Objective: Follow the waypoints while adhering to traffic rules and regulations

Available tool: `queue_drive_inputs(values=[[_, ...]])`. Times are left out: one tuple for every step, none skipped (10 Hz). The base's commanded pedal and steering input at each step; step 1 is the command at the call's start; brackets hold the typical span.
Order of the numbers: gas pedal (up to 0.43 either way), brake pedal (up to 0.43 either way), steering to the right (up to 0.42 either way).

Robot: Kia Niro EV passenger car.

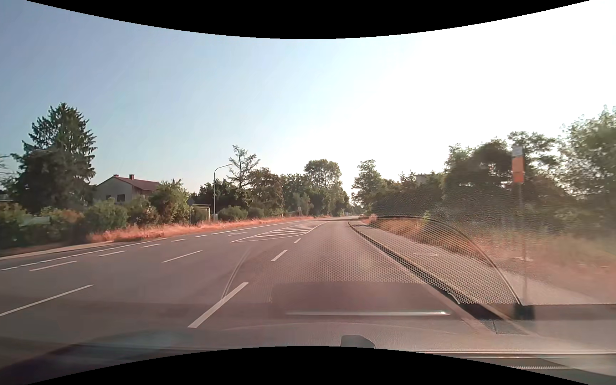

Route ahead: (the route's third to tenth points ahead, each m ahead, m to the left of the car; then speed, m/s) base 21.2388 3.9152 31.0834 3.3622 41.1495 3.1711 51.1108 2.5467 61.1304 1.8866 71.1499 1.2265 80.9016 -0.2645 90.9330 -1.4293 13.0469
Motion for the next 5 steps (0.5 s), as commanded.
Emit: queue_drive_inputs(values=[[0.028,0.000,-0.004],[0.028,0.000,-0.004],[0.028,0.000,-0.003],[0.028,0.000,-0.003],[0.028,0.000,-0.002]])
